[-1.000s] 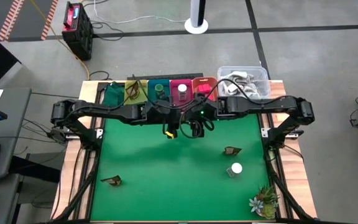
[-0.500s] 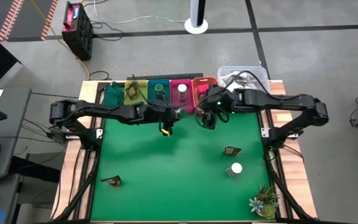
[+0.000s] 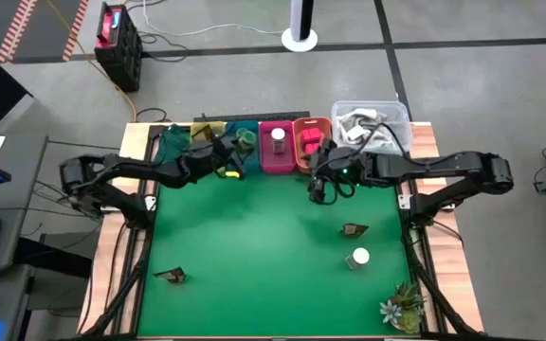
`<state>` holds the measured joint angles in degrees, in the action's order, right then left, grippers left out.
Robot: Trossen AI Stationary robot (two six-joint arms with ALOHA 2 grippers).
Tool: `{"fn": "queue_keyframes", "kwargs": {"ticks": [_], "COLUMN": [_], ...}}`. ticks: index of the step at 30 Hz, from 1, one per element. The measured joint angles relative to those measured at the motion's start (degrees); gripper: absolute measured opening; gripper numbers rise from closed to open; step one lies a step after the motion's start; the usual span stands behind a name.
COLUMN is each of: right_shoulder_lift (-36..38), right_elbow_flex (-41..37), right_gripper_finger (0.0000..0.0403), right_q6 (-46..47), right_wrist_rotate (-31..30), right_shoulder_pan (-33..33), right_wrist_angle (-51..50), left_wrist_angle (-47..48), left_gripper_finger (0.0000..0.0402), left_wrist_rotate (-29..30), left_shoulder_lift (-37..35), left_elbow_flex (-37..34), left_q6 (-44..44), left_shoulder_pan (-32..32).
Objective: Sort spices by type
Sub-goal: Put the green spice bottle into the blue bin
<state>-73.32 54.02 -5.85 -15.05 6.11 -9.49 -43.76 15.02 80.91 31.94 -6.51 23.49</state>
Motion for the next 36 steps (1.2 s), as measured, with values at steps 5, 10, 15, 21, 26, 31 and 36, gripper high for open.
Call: {"fn": "queue_keyframes", "kwargs": {"ticks": [5, 10, 15, 21, 26, 31, 36], "right_shoulder_lift": [0.1, 0.1, 0.1, 0.0, -0.1, -0.1, -0.1], "right_elbow_flex": [-0.1, -0.1, -0.1, -0.1, -0.1, -0.1, -0.1], "right_gripper_finger": [0.0340, 0.0340, 0.0340, 0.0340, 0.0340, 0.0340, 0.0340], "right_q6": [0.0, -0.6, -1.1, -0.7, -0.6, -0.6, -0.6], "right_wrist_rotate": [-0.1, -0.1, -0.1, -0.1, -0.1, -0.1, -0.1], "right_shoulder_pan": [-0.3, -1.9, -3.6, -4.7, -5.0, -5.3, -5.8], "right_wrist_angle": [2.4, 5.3, 6.6, 6.5, 6.4, 6.4, 6.2], "left_wrist_angle": [-6.4, -10.4, -11.3, -11.4, -11.8, -13.4, -13.1], "left_gripper_finger": [0.0198, 0.0200, 0.0202, 0.0203, 0.0203, 0.0203, 0.0204], "left_wrist_rotate": [4.3, 7.2, 9.2, 9.3, 4.3, -2.8, -6.0], "left_shoulder_lift": [3.0, 8.0, 13.2, 16.9, 18.9, 19.6, 19.6], "left_elbow_flex": [-3.0, -2.8, -0.9, 1.3, 2.1, 2.0, 2.0], "left_q6": [0.4, 1.2, 0.3, 0.1, 0.3, -0.3, -0.8], "left_shoulder_pan": [-0.9, -0.6, 0.4, 1.3, 2.6, 4.5, 5.6]}}
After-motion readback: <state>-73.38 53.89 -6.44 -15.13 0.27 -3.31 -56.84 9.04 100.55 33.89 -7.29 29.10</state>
